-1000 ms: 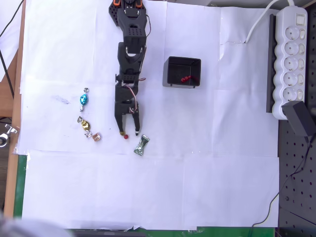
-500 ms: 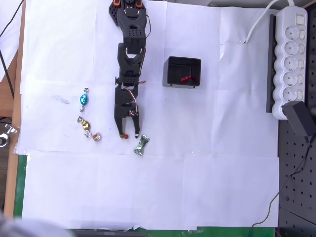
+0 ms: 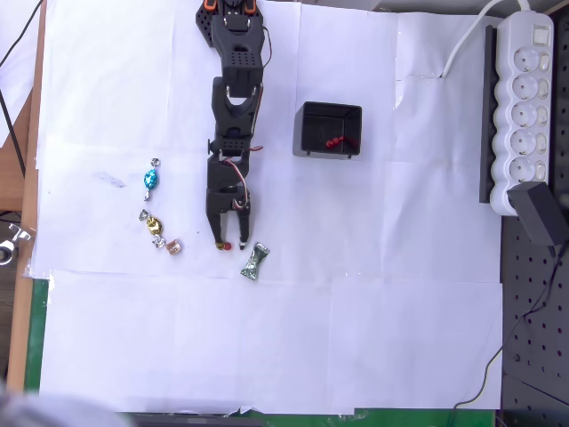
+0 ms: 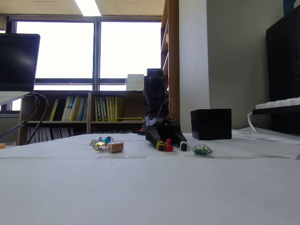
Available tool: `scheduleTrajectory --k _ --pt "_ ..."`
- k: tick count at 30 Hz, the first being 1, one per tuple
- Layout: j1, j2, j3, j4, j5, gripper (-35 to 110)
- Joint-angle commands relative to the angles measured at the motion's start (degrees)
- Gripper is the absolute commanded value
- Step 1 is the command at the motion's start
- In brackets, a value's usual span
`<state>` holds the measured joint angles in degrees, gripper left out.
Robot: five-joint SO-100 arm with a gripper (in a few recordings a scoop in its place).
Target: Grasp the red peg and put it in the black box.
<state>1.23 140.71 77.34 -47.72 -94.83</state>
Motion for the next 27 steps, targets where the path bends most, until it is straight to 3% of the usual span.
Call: scheduleTrajectory --k 1,19,27 --pt "1.7 -1.6 2.6 -0.2 -0.5 10" --pt "2.3 -4.0 1.5 0.3 -0.9 0" --pt "5.7 -21.8 0.4 24.3 4.1 0"
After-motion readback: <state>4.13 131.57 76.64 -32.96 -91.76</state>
